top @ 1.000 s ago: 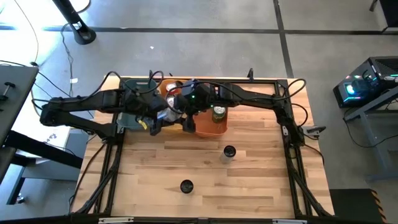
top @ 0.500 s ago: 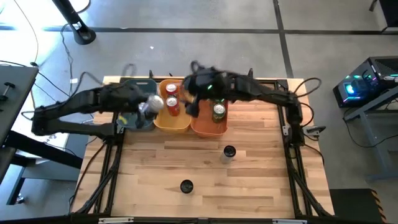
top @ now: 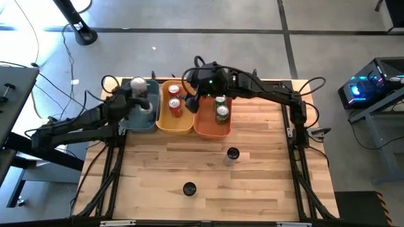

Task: Sort soda cans
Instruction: Put the white soda can into the green bin

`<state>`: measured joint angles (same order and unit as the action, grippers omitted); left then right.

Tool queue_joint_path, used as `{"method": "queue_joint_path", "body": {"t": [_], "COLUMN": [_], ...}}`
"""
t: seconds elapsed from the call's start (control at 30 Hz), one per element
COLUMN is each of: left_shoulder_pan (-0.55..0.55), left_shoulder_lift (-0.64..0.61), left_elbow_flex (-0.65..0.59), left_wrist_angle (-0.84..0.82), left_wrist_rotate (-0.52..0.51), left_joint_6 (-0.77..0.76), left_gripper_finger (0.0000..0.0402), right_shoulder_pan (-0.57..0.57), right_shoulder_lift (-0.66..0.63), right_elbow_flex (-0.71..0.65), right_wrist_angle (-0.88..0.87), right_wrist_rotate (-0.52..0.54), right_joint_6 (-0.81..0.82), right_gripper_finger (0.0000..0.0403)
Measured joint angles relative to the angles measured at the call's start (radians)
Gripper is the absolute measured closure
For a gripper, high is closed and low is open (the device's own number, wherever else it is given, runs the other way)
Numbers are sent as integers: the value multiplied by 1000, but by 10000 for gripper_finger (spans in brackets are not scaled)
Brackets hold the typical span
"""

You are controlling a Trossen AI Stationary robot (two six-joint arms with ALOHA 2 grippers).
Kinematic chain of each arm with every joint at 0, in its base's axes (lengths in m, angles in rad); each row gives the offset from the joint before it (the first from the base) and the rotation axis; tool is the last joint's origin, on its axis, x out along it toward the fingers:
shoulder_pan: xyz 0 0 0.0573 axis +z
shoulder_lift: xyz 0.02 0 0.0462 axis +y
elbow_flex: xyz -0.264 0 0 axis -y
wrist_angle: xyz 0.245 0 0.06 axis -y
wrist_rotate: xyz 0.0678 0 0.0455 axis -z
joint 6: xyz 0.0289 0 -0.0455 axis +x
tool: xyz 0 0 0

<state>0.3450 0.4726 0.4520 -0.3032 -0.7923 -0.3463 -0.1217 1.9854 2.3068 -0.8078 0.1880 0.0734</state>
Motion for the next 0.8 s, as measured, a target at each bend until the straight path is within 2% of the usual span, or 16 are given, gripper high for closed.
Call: {"method": "queue_joint_path", "body": {"t": [0.07, 0.17, 0.37, 0.53, 0.7, 0.8], "left_shoulder_pan": [34, 85, 188, 271, 351, 379], "left_shoulder_lift": [18, 47, 106, 173, 269, 314], "left_elbow_flex": [-15, -60, -137, -145, -144, -144], "left_wrist_angle": [21, 49, 203, 214, 225, 246], "left_wrist_rotate": [-32, 7, 2, 17, 101, 106], "left_joint_6": [-2, -79, -201, -211, -205, -240], "left_gripper_finger": [99, 99, 99, 99, 99, 99], "right_shoulder_pan": [-1, -2, -2, -2, 0, 0], "right_shoulder_lift": [0, -1, -1, -1, -1, -1], "right_elbow_flex": [-15, -30, -32, -33, -33, -33], "right_wrist_angle": [35, 59, 73, 72, 72, 73], "right_wrist_rotate": [-18, -32, -41, -49, -53, -55], "right_joint_6": [14, 24, 43, 61, 61, 70], "right_gripper_finger": [66, 66, 66, 66, 66, 66]}}
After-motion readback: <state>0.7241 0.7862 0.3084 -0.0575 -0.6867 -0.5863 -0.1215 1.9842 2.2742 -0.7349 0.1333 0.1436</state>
